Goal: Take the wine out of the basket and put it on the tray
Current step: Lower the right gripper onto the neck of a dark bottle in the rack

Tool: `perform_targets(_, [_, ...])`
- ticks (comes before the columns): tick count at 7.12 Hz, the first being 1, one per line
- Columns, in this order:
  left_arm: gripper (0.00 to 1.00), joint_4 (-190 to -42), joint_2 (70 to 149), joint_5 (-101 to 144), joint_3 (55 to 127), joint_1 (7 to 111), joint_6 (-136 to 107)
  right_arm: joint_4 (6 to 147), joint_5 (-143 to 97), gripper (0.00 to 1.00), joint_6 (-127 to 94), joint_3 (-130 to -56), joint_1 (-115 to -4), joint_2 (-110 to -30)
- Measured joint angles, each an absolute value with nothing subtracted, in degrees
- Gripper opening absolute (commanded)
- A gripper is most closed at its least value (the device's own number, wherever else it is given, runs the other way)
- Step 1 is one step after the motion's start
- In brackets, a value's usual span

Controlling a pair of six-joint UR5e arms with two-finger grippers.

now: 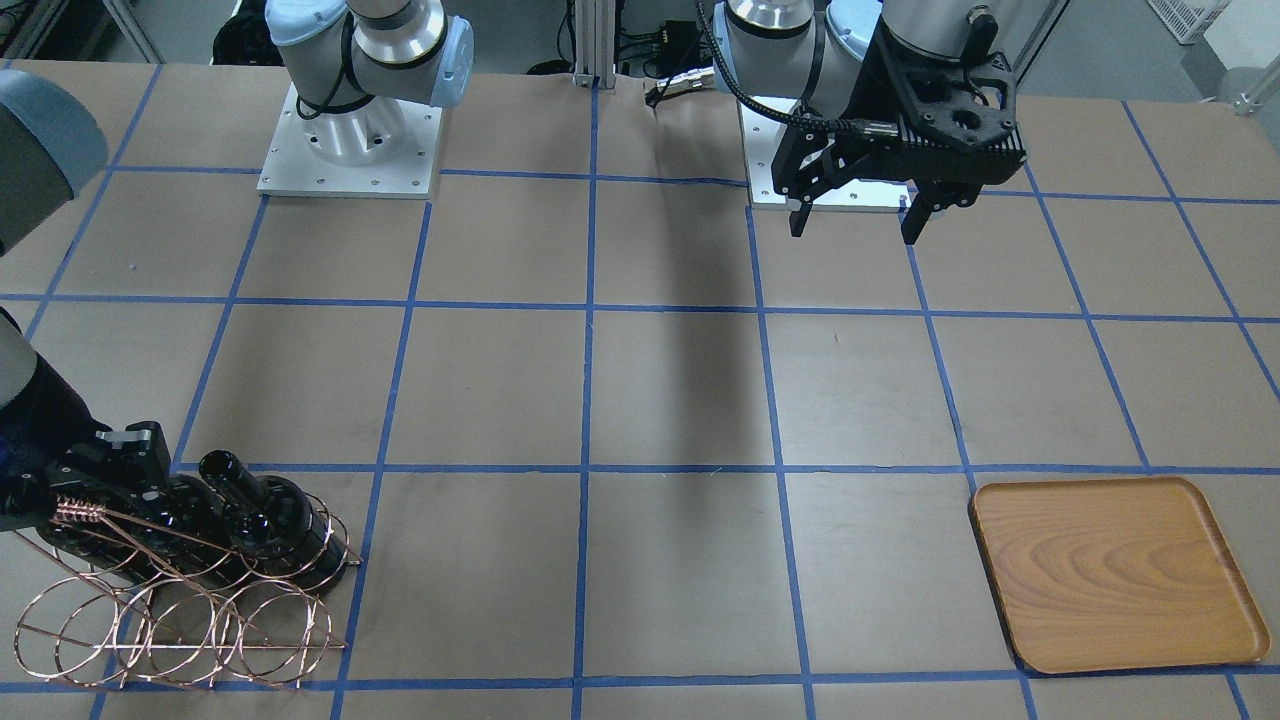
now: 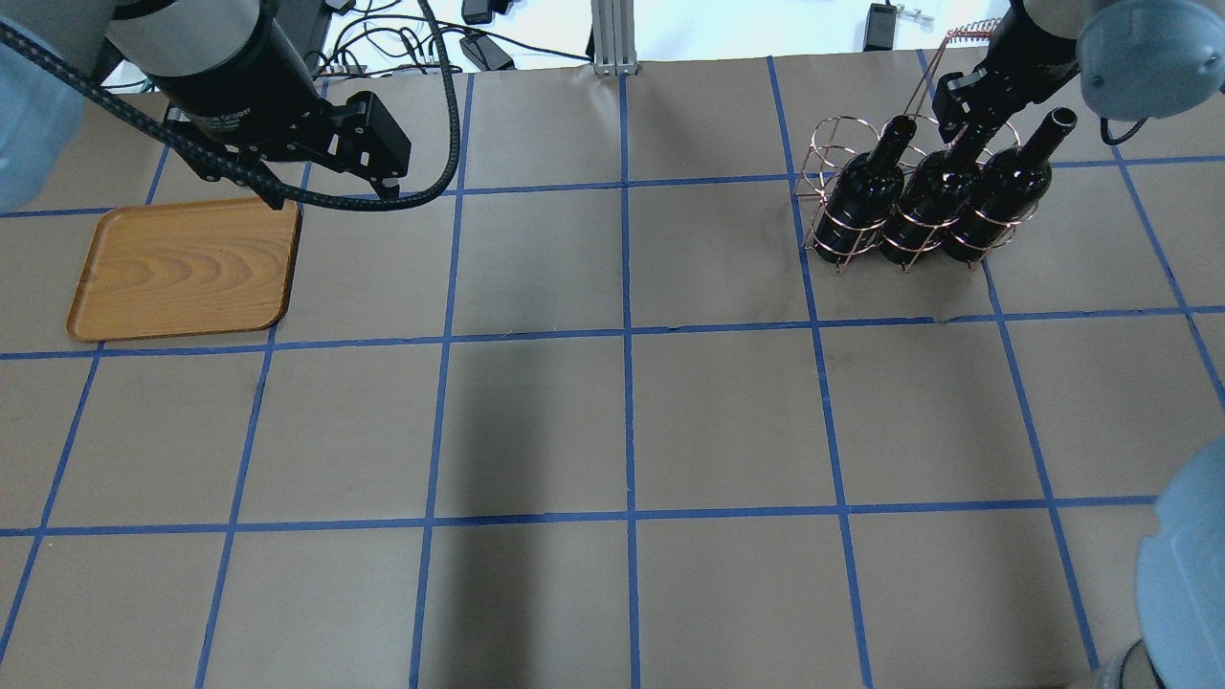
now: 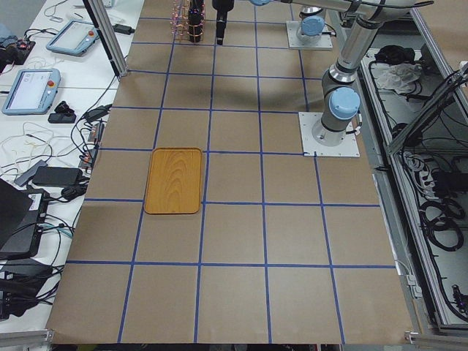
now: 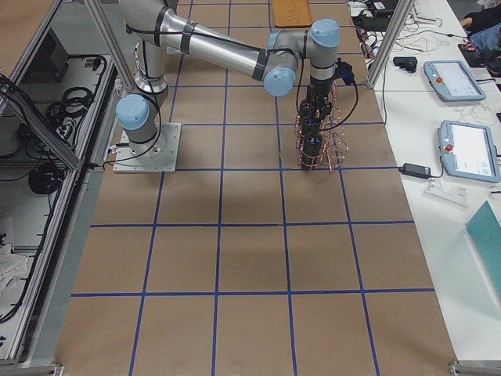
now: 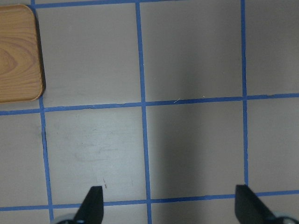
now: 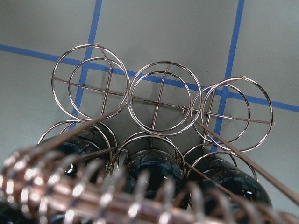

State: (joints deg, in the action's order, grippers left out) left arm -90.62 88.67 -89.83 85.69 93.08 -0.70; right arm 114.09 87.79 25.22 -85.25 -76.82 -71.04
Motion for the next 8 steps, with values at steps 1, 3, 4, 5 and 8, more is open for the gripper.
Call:
perform_targets(1, [1.0, -90.6, 88.7, -89.8, 85.7, 93.1, -0.7, 113.9, 87.8, 0.55, 25.2, -85.3, -76.8, -71.0])
perform_targets(3, [1.0, -90.6, 88.7, -89.8, 85.7, 93.1, -0.7, 113.6, 87.9, 0.0, 25.2, -85.3, -76.8, -71.0])
perform_targets(4, [1.0, -90.6, 88.7, -89.8, 85.7, 93.1, -0.7, 113.4, 87.9, 0.0, 25.2, -85.3, -76.8, -71.1])
perform_targets(5, [1.0, -90.6, 88.7, -89.8, 85.7, 93.1, -0.7, 113.1, 87.9, 0.0, 25.2, -85.3, -76.9, -71.3])
perform_targets(8, [1.0, -90.6, 88.6, -89.8, 85.7, 93.1, -0.7, 111.9, 87.9, 0.72, 25.5, -85.1, -77.0, -71.5])
